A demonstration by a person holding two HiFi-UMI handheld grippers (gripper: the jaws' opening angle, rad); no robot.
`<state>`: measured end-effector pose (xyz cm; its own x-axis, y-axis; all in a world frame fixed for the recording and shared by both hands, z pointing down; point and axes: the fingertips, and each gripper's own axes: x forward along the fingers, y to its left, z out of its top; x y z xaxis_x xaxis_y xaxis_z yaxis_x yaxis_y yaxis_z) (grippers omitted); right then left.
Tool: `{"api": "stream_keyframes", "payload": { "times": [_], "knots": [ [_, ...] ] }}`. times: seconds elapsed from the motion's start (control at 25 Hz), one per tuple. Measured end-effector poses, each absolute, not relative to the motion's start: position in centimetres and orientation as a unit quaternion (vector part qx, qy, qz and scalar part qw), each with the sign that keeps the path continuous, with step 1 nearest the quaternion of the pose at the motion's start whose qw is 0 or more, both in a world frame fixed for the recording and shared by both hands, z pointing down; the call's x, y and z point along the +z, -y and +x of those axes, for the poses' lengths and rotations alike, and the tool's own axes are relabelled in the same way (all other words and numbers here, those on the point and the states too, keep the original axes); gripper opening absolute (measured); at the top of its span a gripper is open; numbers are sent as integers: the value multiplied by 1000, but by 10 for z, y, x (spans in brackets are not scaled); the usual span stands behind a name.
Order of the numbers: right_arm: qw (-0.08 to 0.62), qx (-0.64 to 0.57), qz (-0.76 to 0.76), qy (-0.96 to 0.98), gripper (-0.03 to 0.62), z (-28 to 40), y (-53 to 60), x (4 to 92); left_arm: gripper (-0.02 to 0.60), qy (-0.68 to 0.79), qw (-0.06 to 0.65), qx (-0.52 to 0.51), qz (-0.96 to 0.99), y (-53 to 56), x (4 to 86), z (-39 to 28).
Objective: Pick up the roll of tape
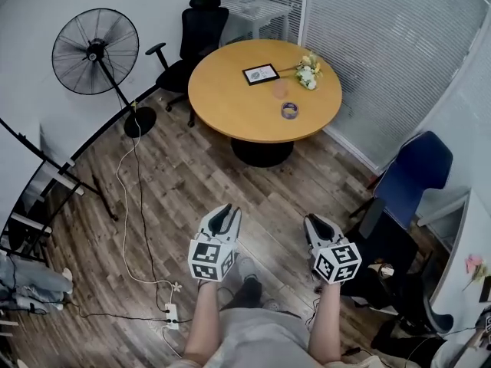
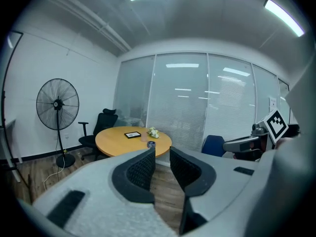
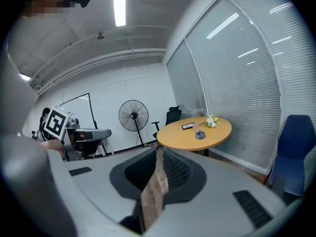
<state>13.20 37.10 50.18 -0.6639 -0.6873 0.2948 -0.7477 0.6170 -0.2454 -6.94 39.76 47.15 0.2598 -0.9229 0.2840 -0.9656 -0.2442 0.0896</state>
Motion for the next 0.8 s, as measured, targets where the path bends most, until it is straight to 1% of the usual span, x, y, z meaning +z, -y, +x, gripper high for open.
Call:
{"api": "stream_keyframes", "payload": {
  "times": [0.04,0.12,0.24,0.36,0.56,0.8],
  "knots": [
    [84,176,404,894,43,129,-362,499,84,600,123,87,786,-387,469,-73],
    [81,176,409,892,52,122,-344,490,97,596,121,83,790,-370,459,-83],
    [87,177,405,893,91,105,-324,485,127,593,116,80,793,-349,452,-98],
    [101,175,399,894,124,85,-307,490,189,592,118,88,792,-330,456,-117],
    [115,175,407,889,173,72,-291,492,219,582,114,84,801,-312,456,-135],
    [139,174,415,882,199,70,-282,502,229,579,118,71,804,-301,463,-148]
  ]
}}
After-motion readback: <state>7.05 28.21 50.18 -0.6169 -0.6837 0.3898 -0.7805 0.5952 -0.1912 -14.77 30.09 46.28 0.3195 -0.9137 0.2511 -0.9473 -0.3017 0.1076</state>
